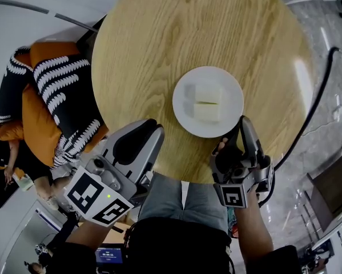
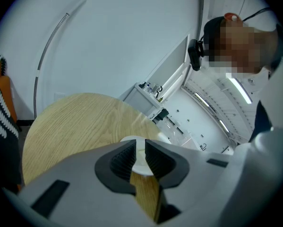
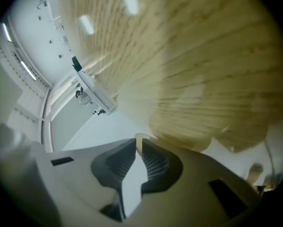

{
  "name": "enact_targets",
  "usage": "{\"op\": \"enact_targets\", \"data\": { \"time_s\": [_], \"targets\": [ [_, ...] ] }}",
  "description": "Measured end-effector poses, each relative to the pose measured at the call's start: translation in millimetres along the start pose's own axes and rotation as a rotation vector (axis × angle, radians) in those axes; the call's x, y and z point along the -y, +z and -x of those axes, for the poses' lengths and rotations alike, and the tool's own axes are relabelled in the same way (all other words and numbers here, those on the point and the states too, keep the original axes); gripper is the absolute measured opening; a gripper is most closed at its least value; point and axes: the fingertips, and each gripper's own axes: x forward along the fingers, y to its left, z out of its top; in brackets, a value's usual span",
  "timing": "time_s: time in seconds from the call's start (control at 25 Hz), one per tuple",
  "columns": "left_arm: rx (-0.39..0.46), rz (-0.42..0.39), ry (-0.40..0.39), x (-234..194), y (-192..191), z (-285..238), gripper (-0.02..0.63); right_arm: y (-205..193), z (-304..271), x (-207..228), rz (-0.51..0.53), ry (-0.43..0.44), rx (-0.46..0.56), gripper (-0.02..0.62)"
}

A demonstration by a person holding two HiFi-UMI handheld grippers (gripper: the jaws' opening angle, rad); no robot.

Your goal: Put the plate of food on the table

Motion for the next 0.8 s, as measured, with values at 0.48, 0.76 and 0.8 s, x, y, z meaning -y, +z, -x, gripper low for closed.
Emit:
{"op": "enact_targets", "data": {
  "time_s": [0.48,0.76,0.8],
  "targets": [
    [-0.003,0.0,-0.004,-2.5,-4.4,-3.4,0.066,14.4,9.9,3.6,0.548,-0.261,-0.088,0.035],
    [-0.001,-0.005,-0.006,0.2,0.6,-3.2,0.066,17.6,16.1,-8.1,0.929,-0.411,-0.117,0.035],
    [0.0,-0.005,-0.007,0.2,1.1,-3.6,0.066,17.2,16.2,-10.4,0.961,-0.41,-0.118,0.035]
  ]
}}
